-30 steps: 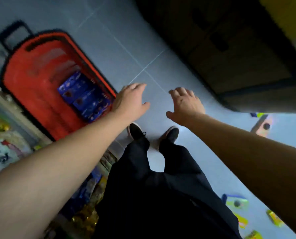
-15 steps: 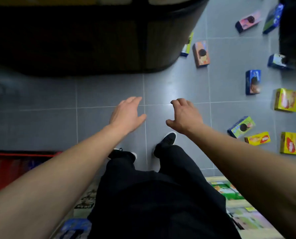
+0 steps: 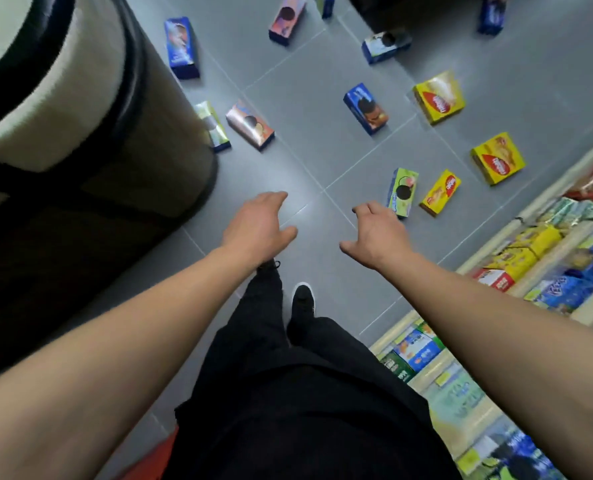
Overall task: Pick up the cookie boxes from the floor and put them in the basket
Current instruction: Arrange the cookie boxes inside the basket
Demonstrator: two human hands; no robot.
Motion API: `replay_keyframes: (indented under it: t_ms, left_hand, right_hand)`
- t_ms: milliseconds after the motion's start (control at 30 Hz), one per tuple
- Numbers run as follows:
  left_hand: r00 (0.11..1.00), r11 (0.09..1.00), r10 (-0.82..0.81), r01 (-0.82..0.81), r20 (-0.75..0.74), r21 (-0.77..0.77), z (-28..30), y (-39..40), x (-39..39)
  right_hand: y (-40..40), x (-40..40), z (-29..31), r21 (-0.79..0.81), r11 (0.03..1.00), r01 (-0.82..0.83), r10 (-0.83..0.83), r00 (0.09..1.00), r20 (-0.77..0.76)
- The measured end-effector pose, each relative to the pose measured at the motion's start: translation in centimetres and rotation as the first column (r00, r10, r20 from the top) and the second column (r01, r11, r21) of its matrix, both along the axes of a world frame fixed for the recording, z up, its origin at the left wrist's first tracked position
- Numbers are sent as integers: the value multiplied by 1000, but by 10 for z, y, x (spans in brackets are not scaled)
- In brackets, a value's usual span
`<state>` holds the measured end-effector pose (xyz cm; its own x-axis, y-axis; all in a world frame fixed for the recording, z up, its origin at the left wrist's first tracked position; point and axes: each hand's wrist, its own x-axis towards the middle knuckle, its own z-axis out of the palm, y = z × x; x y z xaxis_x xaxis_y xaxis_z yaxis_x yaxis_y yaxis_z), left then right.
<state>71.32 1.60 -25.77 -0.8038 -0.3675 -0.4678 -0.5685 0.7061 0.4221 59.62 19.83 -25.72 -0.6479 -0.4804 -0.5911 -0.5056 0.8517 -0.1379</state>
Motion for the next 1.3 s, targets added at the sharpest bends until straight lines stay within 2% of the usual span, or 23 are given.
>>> replay_keyframes:
  t_ms: [133,300,467,733,1100,1300]
  left_hand:
    - [986,986,-164,165,-15,14,0,-5,-73]
    - [933,934,-356,358,-46,22,-1,-17,-164]
    - [860,862,-507,508,-54,-4,-2,-3,-248]
    - [772,772,-635,635,10,5,-30,77,-348]
    - [714,730,-680,680,168,65,-129,187,-462]
    - [668,701,-703,709,243,82,-224,208,-515]
  right_hand:
    - [8,-43,2,0,984,177,-177,984,-14]
    - [15,-91,5,5,917,398,-397,917,-35]
    - [38,-125,6,19,800,600,-600,800,-10]
    - [111,-169,-30,-13,612,791,-789,612,56]
    - [196,-260,-145,1,362,932,-912,354,206]
    - [203,-299,-246,64,192,979,-932,161,325]
